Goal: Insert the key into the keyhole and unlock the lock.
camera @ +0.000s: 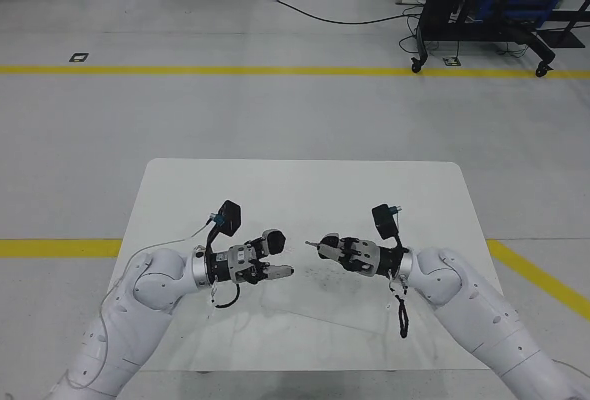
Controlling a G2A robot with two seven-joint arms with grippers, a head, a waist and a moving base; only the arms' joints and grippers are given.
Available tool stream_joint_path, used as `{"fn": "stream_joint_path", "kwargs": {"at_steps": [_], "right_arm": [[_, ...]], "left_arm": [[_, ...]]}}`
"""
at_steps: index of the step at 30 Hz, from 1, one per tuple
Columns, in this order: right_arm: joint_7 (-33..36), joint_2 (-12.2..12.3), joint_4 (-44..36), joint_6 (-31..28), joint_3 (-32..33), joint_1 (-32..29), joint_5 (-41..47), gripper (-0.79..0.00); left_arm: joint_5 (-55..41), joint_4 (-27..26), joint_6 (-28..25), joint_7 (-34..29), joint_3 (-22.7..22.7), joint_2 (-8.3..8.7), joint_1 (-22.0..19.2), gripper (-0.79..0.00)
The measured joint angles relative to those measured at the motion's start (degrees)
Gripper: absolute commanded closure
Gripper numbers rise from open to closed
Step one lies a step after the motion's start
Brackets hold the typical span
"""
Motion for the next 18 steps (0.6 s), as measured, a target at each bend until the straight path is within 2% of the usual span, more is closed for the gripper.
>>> {"fn": "stream_joint_path", "kwargs": {"at_steps": [4,7,9,13,18], "right_arm": [[0.0,0.0,0.0,-0.1,0.1,0.0,0.0,0.000],[0.0,0.0,0.0,-0.1,0.1,0.0,0.0,0.000],[0.0,0.0,0.0,-0.1,0.1,0.0,0.0,0.000],[0.0,0.0,0.0,-0.1,0.1,0.0,0.0,0.000],[0.0,0.0,0.0,-0.1,0.1,0.0,0.0,0.000]], "left_arm": [[0.1,-0.1,0.1,0.1,-0.1,0.00,0.0,-0.785],[4.5,-4.2,2.4,2.3,-2.4,0.31,1.0,-0.785],[9.2,-7.8,4.2,3.5,-5.5,0.85,2.6,-0.785],[21.7,-14.7,9.5,3.2,-14.6,2.45,7.7,-0.785],[28.5,-21.1,11.7,-0.1,-24.5,4.03,14.6,-0.785]]}}
